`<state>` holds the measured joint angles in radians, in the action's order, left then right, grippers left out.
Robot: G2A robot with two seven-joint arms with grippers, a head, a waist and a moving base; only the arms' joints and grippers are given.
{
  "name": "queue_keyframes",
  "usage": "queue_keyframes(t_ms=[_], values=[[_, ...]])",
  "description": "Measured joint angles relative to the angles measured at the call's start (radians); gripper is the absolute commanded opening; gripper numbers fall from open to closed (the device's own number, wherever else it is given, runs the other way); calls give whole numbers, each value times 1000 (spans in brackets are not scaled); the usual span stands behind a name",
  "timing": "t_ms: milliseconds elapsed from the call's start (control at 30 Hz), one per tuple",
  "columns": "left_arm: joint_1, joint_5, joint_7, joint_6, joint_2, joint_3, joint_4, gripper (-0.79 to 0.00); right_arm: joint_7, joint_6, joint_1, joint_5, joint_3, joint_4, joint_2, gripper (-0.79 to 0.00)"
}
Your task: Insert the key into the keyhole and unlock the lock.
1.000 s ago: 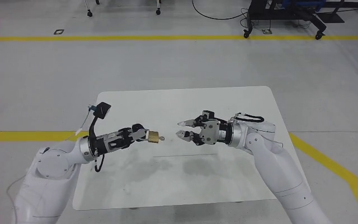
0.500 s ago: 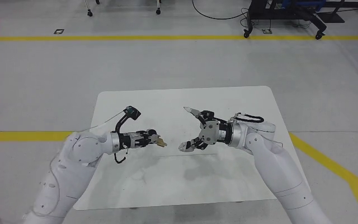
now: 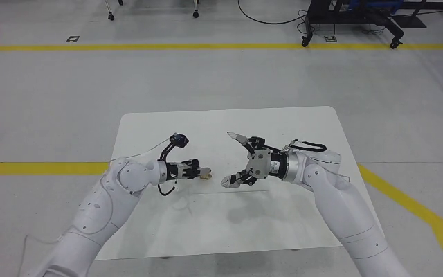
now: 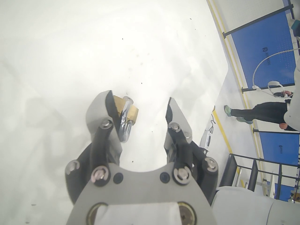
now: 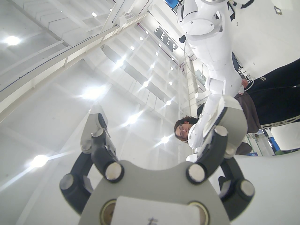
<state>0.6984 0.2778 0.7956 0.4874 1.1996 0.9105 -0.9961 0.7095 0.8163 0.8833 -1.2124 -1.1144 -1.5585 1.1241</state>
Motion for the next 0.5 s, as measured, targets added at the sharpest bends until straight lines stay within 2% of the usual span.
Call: queue_keyframes(t_ms=[133, 233, 367, 433, 500], values=[[11, -22, -3, 29, -14, 43, -2, 0, 0, 0, 0, 0, 0, 0, 0, 0], [62, -21, -18, 66, -43, 119, -73, 0, 0, 0, 0, 0, 0, 0, 0, 0], [212, 39, -117, 49, -98, 289, -254, 0, 0, 0, 0, 0, 0, 0, 0, 0], [290, 102, -187, 1, -117, 370, -348, 0, -5, -5, 1, 5, -4, 0, 0, 0], [380, 181, -283, -77, -131, 451, -456, 0, -63, -74, 8, 57, -24, -1, -1, 0]])
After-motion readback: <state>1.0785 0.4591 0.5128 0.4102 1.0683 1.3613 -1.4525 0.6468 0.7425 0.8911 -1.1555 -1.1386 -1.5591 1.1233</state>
